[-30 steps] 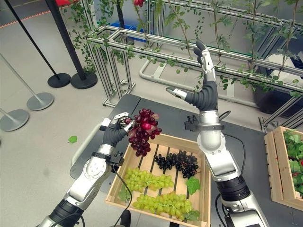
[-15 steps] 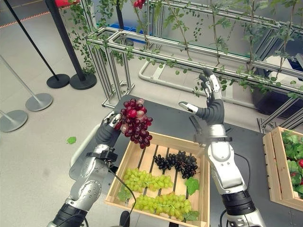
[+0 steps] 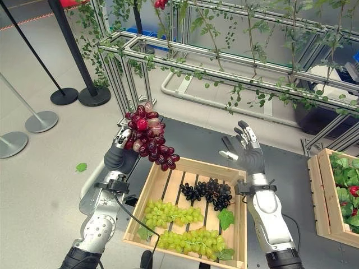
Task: Pick up the fruits from the basket on one side to the basket on the other side
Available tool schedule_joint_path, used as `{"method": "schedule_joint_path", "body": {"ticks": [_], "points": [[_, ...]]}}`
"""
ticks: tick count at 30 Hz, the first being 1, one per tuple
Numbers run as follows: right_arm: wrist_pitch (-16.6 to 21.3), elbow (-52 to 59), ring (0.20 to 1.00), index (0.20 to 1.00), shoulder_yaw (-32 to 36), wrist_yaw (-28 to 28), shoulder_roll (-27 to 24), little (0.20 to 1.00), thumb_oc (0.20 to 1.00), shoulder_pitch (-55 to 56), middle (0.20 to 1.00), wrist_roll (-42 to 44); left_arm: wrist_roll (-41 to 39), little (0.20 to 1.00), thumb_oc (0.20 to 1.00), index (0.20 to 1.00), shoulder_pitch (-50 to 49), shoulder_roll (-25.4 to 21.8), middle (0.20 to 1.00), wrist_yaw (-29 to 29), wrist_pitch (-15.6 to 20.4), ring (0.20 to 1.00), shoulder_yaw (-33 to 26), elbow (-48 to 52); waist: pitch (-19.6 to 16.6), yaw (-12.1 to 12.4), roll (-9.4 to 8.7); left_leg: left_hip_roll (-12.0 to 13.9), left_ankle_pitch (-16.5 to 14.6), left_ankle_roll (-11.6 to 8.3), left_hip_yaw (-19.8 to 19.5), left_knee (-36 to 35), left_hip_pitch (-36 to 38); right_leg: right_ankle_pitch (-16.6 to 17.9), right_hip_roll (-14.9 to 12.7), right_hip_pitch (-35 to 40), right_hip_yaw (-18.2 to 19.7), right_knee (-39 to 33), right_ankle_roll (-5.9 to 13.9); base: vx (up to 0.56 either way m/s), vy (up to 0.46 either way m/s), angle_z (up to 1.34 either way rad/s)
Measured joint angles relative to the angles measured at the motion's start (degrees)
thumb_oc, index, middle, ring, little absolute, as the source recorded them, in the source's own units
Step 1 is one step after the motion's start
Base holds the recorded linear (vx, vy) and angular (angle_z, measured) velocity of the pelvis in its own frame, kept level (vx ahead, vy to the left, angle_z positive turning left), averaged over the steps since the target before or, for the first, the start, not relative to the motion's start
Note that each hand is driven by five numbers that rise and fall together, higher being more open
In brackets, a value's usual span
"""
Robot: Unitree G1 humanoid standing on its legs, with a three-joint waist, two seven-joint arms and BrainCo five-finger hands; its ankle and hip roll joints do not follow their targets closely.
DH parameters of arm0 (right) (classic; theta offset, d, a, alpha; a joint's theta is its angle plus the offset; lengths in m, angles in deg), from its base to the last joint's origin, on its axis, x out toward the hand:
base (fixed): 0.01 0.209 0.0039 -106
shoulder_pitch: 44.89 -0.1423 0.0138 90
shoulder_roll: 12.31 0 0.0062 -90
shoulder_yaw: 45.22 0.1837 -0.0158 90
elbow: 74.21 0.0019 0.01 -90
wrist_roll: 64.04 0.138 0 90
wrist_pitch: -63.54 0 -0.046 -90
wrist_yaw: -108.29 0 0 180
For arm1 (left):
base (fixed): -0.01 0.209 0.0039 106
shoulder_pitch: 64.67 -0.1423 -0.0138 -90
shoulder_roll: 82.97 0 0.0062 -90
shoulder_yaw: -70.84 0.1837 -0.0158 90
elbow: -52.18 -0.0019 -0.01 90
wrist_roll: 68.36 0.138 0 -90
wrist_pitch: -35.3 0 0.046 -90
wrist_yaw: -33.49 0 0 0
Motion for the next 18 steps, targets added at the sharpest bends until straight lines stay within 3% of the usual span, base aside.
{"method": "schedule_joint_path", "body": {"ticks": [18], "points": [[0.24, -4.89, 1.0, 1.0, 4.67, -2.66, 0.21, 1.0, 1.0, 4.58, 1.0, -0.12, -0.44, 0.2, 0.2, 0.2, -2.67, 0.22, 0.2, -2.1, 1.17, 0.2, -5.88, 2.6, -0.04, -0.1, 1.21, 0.54, -0.65, -0.08, -0.43, 1.96, -0.12, -1.18, 0.07, 0.04, -0.41, 2.04, -0.05, -0.01, -0.038, 0.01]]}}
